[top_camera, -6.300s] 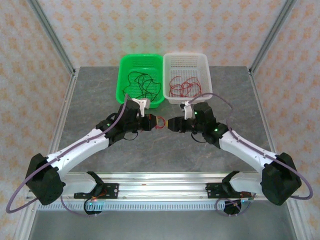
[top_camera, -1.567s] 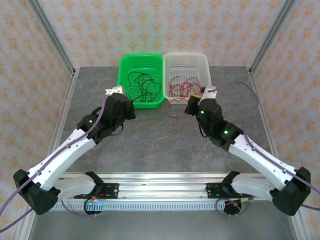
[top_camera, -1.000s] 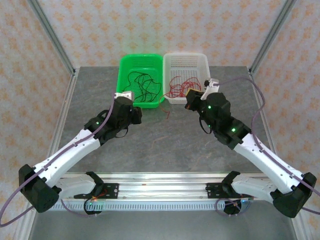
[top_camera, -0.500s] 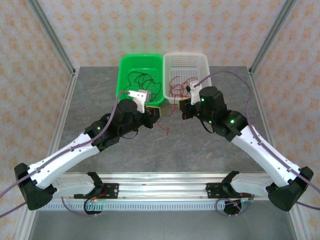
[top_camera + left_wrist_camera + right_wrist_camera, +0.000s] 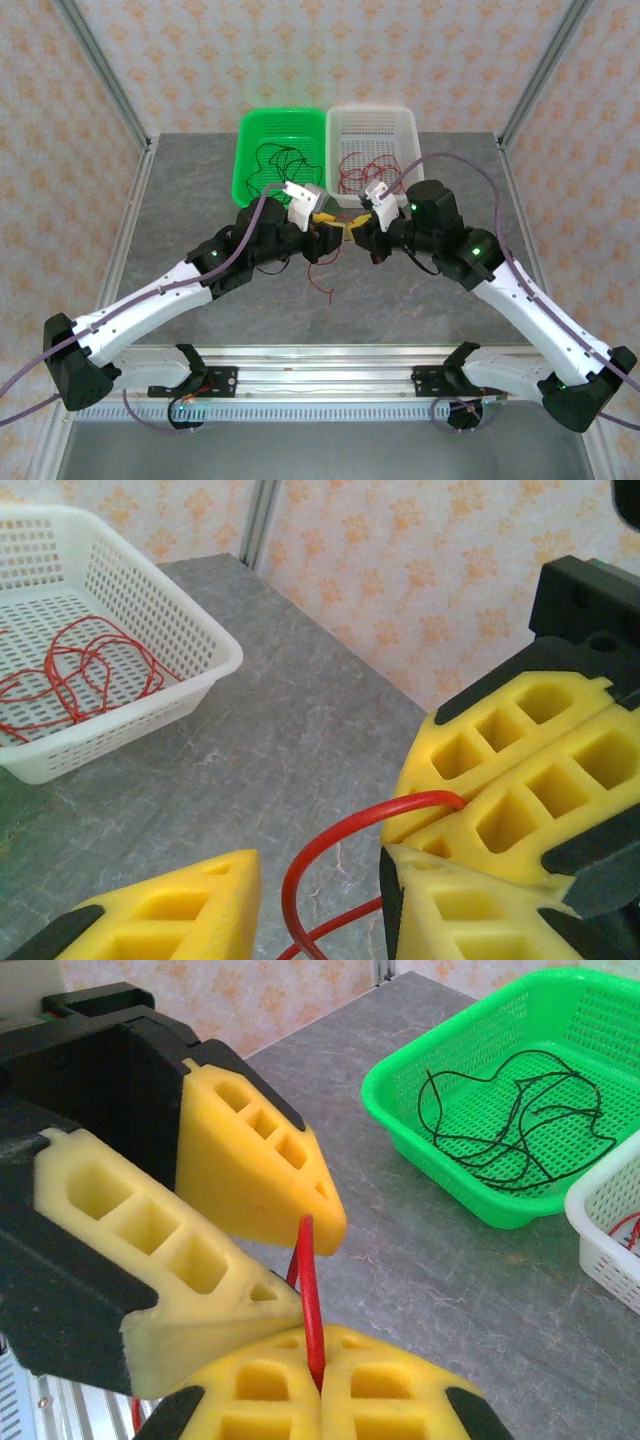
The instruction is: Untangle the cables
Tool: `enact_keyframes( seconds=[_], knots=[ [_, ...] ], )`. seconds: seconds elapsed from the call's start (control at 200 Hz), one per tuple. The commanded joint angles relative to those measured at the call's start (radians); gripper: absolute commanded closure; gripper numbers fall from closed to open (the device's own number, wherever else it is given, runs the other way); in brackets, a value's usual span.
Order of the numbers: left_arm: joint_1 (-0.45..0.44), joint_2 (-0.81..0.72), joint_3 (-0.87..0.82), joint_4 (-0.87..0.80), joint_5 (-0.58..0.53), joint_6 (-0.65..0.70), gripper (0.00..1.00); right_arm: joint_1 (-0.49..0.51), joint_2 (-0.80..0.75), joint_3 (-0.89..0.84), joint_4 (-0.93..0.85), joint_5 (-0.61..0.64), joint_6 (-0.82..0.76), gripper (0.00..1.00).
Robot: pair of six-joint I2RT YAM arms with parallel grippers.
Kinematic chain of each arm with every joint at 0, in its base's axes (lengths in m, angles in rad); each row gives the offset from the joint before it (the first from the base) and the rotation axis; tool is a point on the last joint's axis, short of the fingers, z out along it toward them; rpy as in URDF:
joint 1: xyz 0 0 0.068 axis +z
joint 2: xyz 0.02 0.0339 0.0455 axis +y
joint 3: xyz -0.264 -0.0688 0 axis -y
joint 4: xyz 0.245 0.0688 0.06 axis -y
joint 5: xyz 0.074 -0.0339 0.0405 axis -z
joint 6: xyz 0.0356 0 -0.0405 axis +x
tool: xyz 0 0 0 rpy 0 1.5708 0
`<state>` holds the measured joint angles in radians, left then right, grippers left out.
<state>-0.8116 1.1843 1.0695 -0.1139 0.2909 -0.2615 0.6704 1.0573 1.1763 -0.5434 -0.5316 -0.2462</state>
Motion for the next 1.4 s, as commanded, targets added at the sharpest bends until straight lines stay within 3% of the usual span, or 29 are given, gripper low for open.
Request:
enact_keyframes(
  seconds=[0.0,0.315,0.42,0.561,0.721,0.841,0.971,1.186,1.396],
  knots=[
    [-0.002,-0.021,-0.022,0.049,0.041,0.057,0.63,-0.003,-0.002,-0.005,-0.004,-0.036,-0.039,1.00],
    [-0.001,-0.028,-0.061,0.060,0.037,0.077,0.85,-0.003,-0.006,0.014,0.000,-0.008,-0.027,1.00],
    [-0.001,-0.031,-0.057,0.060,-0.001,0.084,1.00,-0.003,-0.007,0.022,-0.008,0.001,-0.021,1.00],
    [-0.001,-0.056,-0.025,0.038,-0.108,0.079,1.00,-0.003,-0.001,0.022,-0.024,0.053,0.008,1.00],
    [-0.001,-0.051,0.094,-0.108,-0.183,0.082,1.00,-0.001,0.040,0.031,-0.067,0.189,0.055,1.00],
    [-0.003,-0.018,0.163,-0.189,-0.154,0.051,1.00,0.017,0.079,0.044,-0.092,0.304,0.072,0.98],
    [-0.002,0.003,0.150,-0.152,-0.064,-0.042,1.00,0.043,0.074,0.039,-0.008,0.413,0.119,0.98],
    [0.000,-0.012,0.087,0.007,0.090,-0.227,1.00,0.059,-0.002,-0.067,0.197,0.331,0.166,0.98],
    [0.008,-0.002,0.245,-0.227,-0.050,-0.186,1.00,0.069,0.028,-0.041,0.076,0.358,0.115,0.94]
  ],
)
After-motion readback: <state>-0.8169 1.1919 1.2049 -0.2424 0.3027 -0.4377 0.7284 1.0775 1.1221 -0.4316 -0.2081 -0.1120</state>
